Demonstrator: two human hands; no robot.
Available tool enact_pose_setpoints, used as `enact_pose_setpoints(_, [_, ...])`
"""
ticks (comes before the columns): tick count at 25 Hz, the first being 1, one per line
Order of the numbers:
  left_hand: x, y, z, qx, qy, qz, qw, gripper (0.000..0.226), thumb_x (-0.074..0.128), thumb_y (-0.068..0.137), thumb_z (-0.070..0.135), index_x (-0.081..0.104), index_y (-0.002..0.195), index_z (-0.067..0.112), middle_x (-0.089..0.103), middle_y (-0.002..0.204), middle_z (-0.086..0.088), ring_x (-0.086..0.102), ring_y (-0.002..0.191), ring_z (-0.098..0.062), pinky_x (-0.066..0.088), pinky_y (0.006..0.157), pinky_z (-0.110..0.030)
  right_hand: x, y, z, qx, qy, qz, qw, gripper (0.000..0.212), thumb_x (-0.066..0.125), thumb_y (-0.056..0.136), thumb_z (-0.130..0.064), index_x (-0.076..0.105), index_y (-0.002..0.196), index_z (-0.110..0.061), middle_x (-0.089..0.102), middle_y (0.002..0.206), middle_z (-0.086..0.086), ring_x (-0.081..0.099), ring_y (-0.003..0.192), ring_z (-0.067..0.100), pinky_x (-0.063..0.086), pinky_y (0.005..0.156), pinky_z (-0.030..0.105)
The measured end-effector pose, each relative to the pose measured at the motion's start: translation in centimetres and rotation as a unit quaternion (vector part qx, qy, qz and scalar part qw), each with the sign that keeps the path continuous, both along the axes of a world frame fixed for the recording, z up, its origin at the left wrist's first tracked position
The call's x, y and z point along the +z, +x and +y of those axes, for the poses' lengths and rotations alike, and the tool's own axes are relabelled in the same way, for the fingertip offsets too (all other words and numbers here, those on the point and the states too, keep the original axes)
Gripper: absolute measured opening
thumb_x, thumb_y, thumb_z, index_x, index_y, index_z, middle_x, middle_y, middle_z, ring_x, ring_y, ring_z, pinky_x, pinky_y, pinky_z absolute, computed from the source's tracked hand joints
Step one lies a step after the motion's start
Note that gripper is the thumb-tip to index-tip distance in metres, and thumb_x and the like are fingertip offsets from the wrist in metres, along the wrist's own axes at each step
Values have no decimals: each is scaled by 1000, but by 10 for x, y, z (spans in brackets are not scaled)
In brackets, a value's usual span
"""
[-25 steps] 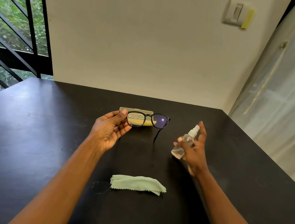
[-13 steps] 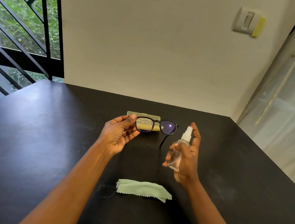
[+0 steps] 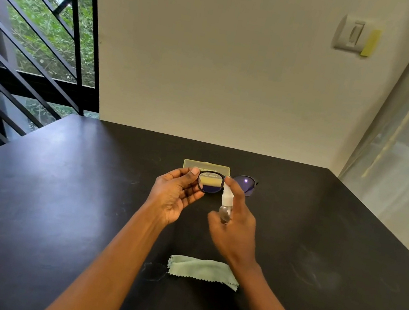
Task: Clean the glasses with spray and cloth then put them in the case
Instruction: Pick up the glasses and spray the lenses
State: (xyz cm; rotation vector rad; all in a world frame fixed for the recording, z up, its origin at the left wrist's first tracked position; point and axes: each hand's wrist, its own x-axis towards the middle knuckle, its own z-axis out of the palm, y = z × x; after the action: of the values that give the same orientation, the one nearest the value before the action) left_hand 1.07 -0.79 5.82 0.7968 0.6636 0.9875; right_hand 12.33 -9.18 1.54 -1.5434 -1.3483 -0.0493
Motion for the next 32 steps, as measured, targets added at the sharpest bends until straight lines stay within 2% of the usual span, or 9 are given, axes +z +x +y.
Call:
enact_pose_setpoints(3, [1, 2, -2, 1, 7, -3, 1000, 6, 63, 84, 11, 65, 89, 9, 70, 61, -2, 66, 58, -12, 58, 59, -26, -1, -10, 1, -40, -45, -70, 996, 69, 54, 79, -20, 18, 131, -45, 58, 94, 11, 58, 72, 24, 45, 59, 29])
enact_pose_setpoints(6, [2, 3, -5, 6, 6, -7, 1000, 5, 63, 83, 11, 65, 87, 9, 70, 66, -4, 66, 60, -13, 58, 59, -26, 3, -15, 1, -63, -83, -93, 990, 69, 54, 85, -20, 12, 133, -46, 54, 93, 10, 59, 73, 29, 49, 62, 37])
enact_pose_setpoints(10, [2, 2, -6, 11, 4, -7, 1000, 8, 64, 83, 11, 65, 90, 8, 69, 68, -5, 66, 61, -14, 59, 58, -26, 7, -16, 3, -79, -89, -111, 987, 64, 50, 88, -22, 16, 140, -39, 53, 91, 8, 57, 70, 25, 40, 58, 29])
enact_pose_setpoints(15, [3, 2, -7, 12, 5, -10, 1000, 9, 63, 83, 11, 65, 90, 7, 70, 64, -4, 67, 62, -15, 58, 63, -29, 13, -15, 6, -77, -107, -124, 983, 59, 47, 88, -22, 22, 141, -34, 49, 87, 6, 51, 65, 22, 37, 56, 28])
enact_pose_setpoints(18, [4, 3, -8, 17, 3, -12, 1000, 7, 63, 83, 11, 65, 90, 7, 71, 67, -6, 67, 65, -16, 58, 63, -29, 12, -15, 5, -80, -97, -108, 986, 61, 49, 87, -21, 22, 139, -35, 52, 90, 7, 55, 68, 25, 42, 56, 31])
enact_pose_setpoints(21, [4, 3, -9, 22, -2, -14, 1000, 11, 63, 83, 11, 64, 92, 7, 70, 75, -10, 67, 69, -18, 59, 61, -28, 11, -9, 2, -91, -61, -83, 990, 63, 53, 85, -18, 23, 138, -35, 53, 92, 8, 51, 68, 19, 40, 56, 28])
enact_pose_setpoints(25, [5, 0, -8, 30, -16, -18, 999, 16, 65, 82, 11, 64, 97, 6, 71, 68, -6, 68, 62, -14, 58, 56, -26, 16, 14, -8, -113, -48, -26, 992, 63, 55, 83, -14, 26, 137, -30, 56, 87, 10, 52, 68, 20, 37, 59, 27])
enact_pose_setpoints(28, [7, 0, -8, 32, -21, -20, 999, 15, 65, 82, 11, 64, 96, 7, 72, 64, -5, 69, 60, -13, 59, 57, -27, 20, 26, -13, -103, -50, -16, 993, 62, 56, 82, -12, 29, 136, -26, 58, 81, 12, 52, 65, 20, 37, 59, 26])
enact_pose_setpoints(32, [10, 0, -7, 33, -19, -19, 999, 16, 65, 82, 11, 63, 97, 7, 71, 72, -8, 69, 65, -15, 59, 57, -27, 20, 29, -14, -91, -59, -30, 994, 58, 56, 82, -10, 32, 134, -23, 55, 76, 8, 49, 60, 16, 33, 50, 18])
